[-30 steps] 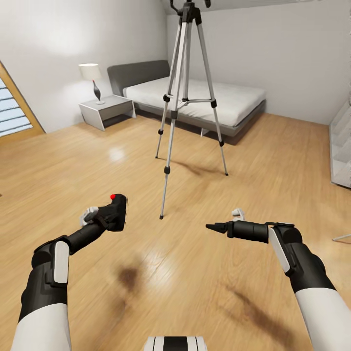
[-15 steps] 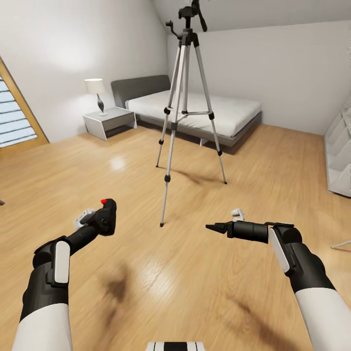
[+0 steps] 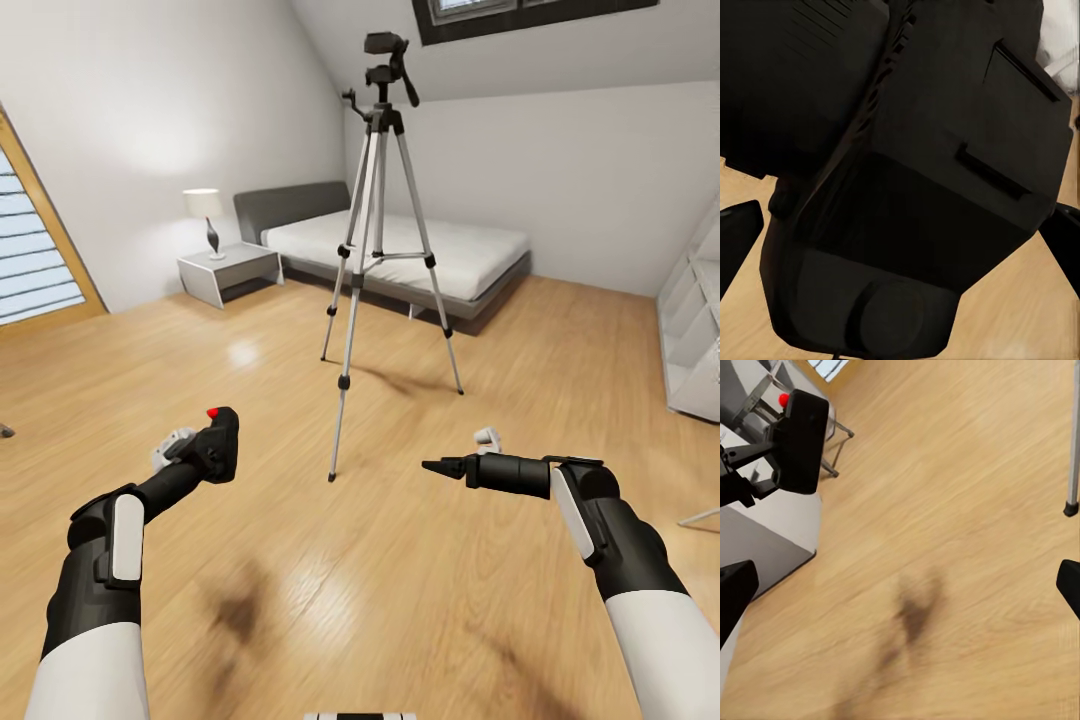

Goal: Attach the digital camera to the camera tripod in the bedroom.

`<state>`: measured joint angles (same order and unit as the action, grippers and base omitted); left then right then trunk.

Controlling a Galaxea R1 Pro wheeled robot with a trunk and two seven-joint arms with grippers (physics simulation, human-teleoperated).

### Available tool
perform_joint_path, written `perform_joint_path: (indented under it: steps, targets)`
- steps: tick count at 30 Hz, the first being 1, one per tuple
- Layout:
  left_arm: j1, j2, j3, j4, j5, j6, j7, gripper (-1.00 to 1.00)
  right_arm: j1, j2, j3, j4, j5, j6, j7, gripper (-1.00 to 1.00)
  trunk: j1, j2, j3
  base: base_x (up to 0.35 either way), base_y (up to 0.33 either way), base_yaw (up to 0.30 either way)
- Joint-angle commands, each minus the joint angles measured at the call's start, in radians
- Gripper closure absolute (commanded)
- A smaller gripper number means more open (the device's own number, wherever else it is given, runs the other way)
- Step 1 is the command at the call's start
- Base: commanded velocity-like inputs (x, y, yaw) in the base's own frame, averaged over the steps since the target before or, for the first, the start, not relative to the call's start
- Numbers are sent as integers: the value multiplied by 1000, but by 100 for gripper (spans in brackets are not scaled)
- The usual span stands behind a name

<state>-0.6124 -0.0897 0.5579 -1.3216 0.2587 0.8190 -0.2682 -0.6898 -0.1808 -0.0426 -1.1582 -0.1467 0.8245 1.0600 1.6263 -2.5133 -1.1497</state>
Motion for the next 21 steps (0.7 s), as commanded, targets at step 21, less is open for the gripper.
perform_joint_path:
  steps: [21]
  targets:
    - [-1,2,4,1,-1,6,-135,100,0,0,-2,0,0,3,-2,-100,-10,5,80,0,0,0]
